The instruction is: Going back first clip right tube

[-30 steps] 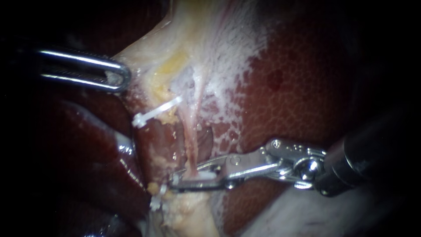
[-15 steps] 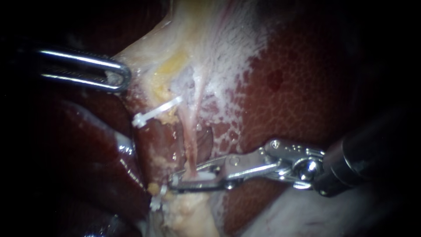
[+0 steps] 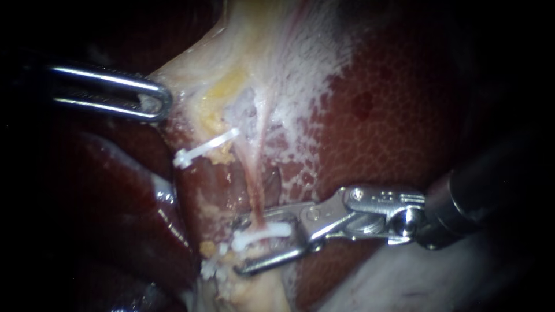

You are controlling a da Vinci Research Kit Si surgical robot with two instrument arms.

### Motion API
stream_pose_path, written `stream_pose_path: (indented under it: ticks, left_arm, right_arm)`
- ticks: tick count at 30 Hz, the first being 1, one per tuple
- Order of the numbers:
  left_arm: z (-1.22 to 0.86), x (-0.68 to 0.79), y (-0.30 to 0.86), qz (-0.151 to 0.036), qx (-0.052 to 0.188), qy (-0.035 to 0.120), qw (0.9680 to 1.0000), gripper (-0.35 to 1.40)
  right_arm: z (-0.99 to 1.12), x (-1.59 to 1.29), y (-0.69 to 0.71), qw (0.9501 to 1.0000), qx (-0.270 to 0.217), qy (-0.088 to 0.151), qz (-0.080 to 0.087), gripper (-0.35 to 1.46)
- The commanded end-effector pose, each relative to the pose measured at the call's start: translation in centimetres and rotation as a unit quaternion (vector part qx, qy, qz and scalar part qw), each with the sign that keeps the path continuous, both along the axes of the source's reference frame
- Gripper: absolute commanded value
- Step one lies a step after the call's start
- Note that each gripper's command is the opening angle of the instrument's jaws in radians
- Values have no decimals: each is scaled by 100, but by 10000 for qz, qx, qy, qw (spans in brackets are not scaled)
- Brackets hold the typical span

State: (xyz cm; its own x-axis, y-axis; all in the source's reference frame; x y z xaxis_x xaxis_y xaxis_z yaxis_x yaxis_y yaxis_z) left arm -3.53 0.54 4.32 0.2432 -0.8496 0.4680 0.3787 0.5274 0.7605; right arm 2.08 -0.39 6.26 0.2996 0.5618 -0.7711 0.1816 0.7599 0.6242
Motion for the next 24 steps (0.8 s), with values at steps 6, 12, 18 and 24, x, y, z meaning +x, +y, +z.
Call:
stream_pose_path:
  ticks: [6, 12, 18, 24]
  left_arm:
    - [0, 0, 0, 0, -1, 0, 10000, -35]
    - [3, 1, -1, 4, -7, -1, 10000, -35]
    - [8, 2, -4, 6, -23, 2, 10000, -35]
    - [13, 2, -7, 5, -37, 7, 10000, -35]
  right_arm:
    - [-1, -5, 2, 10000, -34, 3, 9, 60]
    - [-2, -20, 1, 10000, -35, 23, -24, 60]
    - [-2, -54, 0, 9999, -60, 73, -100, 60]
    - [-12, -91, 12, 9996, -267, 44, 53, 60]
